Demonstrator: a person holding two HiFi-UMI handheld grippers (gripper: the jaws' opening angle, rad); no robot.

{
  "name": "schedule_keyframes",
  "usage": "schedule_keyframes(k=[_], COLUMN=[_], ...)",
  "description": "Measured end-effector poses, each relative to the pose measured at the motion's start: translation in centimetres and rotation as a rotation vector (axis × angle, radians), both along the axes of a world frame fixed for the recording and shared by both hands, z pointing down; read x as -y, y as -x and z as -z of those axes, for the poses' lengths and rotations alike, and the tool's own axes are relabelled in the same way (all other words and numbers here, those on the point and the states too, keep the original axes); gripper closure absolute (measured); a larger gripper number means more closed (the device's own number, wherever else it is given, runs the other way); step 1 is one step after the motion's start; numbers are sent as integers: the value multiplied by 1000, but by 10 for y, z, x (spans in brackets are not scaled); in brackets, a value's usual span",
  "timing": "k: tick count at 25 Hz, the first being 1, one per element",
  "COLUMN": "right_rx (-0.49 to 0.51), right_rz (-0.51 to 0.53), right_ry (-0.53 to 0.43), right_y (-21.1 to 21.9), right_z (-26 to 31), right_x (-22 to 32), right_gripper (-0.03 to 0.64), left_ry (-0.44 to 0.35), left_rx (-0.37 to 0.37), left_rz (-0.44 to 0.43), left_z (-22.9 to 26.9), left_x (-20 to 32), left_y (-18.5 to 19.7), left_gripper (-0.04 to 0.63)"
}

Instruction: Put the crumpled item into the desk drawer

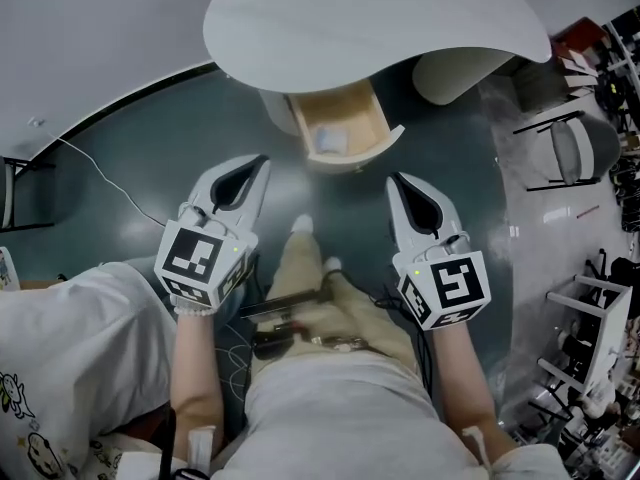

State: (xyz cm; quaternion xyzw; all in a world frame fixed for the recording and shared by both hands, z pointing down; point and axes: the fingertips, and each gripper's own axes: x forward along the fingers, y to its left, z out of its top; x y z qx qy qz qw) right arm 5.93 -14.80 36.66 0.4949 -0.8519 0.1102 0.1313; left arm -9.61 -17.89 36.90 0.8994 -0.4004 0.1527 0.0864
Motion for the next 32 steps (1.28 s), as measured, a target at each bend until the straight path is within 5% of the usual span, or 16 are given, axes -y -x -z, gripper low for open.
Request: schedule_keyframes(k=[12,32], right_rx=[-4,-5], right_rz=[52,87], right_ry=[-47,-57], right_y=[0,9], right_z=[42,45], right_x=[-28,-39], right_gripper=[612,612], left_ry=[-54,-66], left_rx=[-51,-62], left_rz=[38,62], left_z=[59,64], left_x=[-57,-79], left_y=[-2,4], left_gripper=[597,597])
